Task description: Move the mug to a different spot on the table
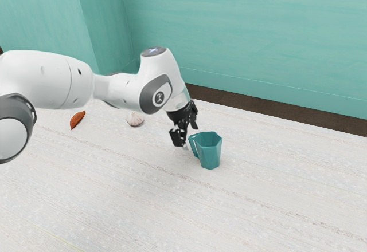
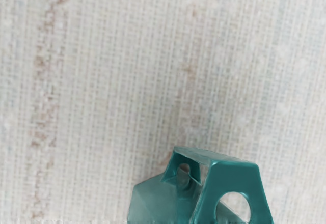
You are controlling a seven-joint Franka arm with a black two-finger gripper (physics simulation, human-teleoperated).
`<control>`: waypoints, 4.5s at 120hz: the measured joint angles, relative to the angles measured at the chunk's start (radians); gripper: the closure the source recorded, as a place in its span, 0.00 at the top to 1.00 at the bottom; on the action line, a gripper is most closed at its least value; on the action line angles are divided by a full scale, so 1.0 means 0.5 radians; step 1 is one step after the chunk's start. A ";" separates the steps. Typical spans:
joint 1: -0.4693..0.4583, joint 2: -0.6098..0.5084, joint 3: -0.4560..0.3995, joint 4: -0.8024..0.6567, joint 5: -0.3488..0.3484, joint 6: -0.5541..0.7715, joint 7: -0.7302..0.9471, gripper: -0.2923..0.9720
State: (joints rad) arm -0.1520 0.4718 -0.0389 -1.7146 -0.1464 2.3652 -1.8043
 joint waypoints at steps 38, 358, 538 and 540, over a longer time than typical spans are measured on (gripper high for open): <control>0.007 0.000 0.005 -0.019 -0.107 -0.049 -0.010 0.77; 0.477 -0.232 -0.090 -0.256 -0.786 -0.489 0.679 0.16; 0.570 -0.226 0.204 -0.664 -1.297 -0.323 1.566 0.62; 0.570 -0.225 0.204 -0.664 -1.297 -0.321 1.572 0.63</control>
State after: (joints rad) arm 0.1331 0.3594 0.0629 -2.0467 -0.7948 2.2047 -1.0185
